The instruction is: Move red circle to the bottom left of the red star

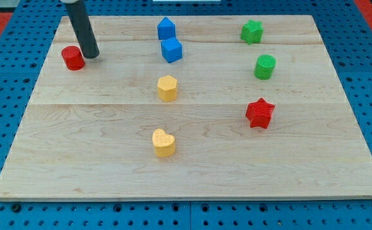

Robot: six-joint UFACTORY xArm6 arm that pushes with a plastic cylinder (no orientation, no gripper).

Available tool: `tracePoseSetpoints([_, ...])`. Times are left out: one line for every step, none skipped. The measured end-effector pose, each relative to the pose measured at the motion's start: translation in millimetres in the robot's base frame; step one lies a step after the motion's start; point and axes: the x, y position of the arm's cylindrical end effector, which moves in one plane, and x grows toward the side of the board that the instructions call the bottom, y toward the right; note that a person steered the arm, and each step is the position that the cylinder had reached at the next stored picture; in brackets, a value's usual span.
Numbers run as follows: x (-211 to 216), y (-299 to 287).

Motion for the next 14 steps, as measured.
tracePoseSetpoints([-9.1,-37.1])
tracePoseSetpoints([4.6,-83.0])
tracePoseSetpoints([39.6,-60.7])
tracePoseSetpoints([35.6,-34.3])
tracePoseSetpoints([8.0,-31.6])
tracePoseSetpoints([9.5,23.4])
tracePoseSetpoints([44.5,66.0])
tracePoseSetpoints([91.3,86.4])
tracePoseSetpoints([119.7,86.5])
tracePoseSetpoints([130.3,60.1])
tracePoseSetpoints([152.8,90.8])
tracePoseSetpoints([175.2,122.5])
tracePoseSetpoints([177.1,162.4])
tracePoseSetpoints([163.9,162.6])
